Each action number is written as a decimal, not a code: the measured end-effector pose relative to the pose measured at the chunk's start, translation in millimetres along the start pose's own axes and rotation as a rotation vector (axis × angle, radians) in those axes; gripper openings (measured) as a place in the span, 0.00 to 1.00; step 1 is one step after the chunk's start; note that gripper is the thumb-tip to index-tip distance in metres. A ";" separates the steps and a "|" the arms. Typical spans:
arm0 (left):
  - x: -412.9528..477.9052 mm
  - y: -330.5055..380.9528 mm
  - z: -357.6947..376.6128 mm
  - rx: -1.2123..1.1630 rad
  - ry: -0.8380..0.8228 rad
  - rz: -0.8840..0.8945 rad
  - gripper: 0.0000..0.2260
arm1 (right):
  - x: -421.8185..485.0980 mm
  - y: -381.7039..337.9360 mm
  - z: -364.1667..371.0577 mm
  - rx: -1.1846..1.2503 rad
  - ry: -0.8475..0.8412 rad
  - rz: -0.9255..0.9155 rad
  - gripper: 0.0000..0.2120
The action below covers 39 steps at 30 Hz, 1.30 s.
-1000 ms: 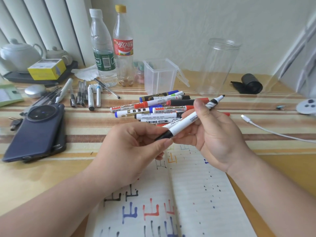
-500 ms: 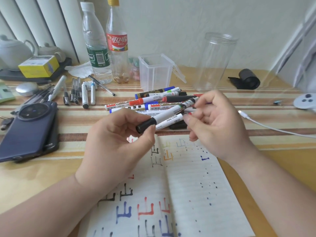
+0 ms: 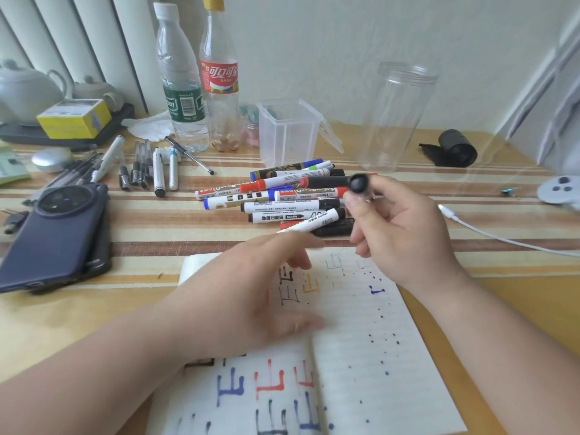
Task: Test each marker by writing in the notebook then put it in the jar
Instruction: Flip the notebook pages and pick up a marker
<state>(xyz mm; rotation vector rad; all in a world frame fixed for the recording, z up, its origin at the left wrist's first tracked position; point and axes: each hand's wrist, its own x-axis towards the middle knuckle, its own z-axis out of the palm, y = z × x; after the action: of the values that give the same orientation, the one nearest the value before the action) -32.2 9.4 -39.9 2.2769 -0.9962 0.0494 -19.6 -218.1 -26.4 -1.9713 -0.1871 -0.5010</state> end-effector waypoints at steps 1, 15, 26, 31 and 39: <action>0.0 -0.1 -2.4 0.153 -0.055 0.012 0.32 | -0.1 -1.0 -1.1 0.008 0.027 0.012 0.03; 4.6 -11.9 -21.6 0.221 -0.236 -0.266 0.39 | -7.5 -4.9 -4.3 0.338 -0.376 0.280 0.03; 18.1 -29.3 -24.6 0.245 -0.264 -0.206 0.43 | -9.1 -44.7 -16.2 0.208 -0.690 0.401 0.05; 16.2 -26.1 -23.3 0.305 -0.258 -0.177 0.42 | -11.7 -38.2 0.4 0.240 -0.679 0.412 0.03; -6.0 0.9 -19.1 0.475 -0.308 -0.164 0.42 | -17.7 -13.2 2.6 0.257 -0.559 0.366 0.01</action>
<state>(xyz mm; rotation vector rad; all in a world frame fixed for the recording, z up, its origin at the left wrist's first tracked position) -33.1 23.8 -26.0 2.8601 -1.0280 -0.1547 -39.4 -208.4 -24.0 -1.7936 -0.2190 0.3068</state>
